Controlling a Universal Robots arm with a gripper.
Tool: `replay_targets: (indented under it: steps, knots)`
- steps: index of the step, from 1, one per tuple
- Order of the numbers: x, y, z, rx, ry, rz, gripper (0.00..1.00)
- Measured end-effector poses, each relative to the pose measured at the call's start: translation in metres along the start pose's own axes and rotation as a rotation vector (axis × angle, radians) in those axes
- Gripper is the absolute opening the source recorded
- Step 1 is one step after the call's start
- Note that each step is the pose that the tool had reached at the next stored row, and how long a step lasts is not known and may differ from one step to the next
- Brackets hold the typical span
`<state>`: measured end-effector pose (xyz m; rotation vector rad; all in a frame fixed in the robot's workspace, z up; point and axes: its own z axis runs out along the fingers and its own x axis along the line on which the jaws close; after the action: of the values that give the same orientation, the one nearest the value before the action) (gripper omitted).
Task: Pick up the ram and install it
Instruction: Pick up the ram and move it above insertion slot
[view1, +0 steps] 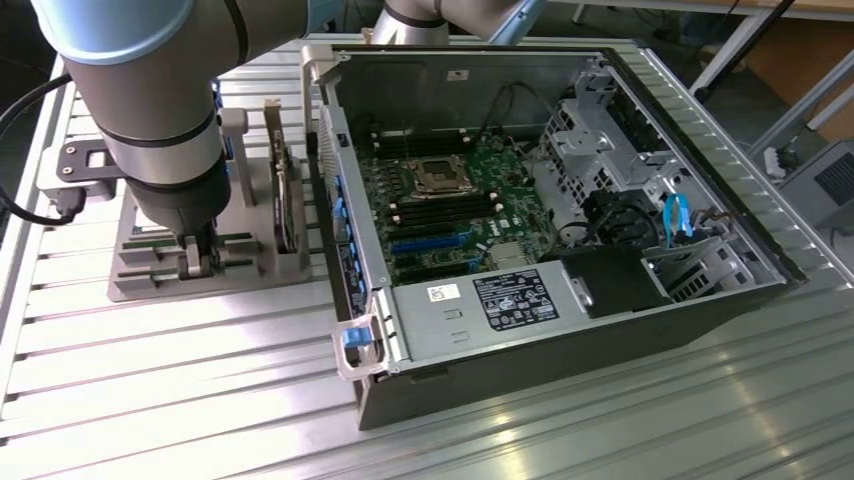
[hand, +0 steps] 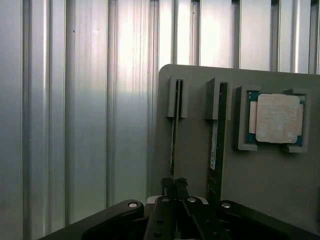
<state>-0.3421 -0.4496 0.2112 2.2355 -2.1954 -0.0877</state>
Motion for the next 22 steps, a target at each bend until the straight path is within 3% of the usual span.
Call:
replay_targets:
  steps: [10,14,22]
  knots:
    - [-0.001,0.0002,-0.0177,0.0,-0.0045,0.0,0.11]
    - [-0.001,-0.0007,-0.0369,0.0001,-0.0094,0.0,0.11]
    - [-0.003,-0.0044,-0.0882,0.0001,-0.0126,-0.001,0.11]
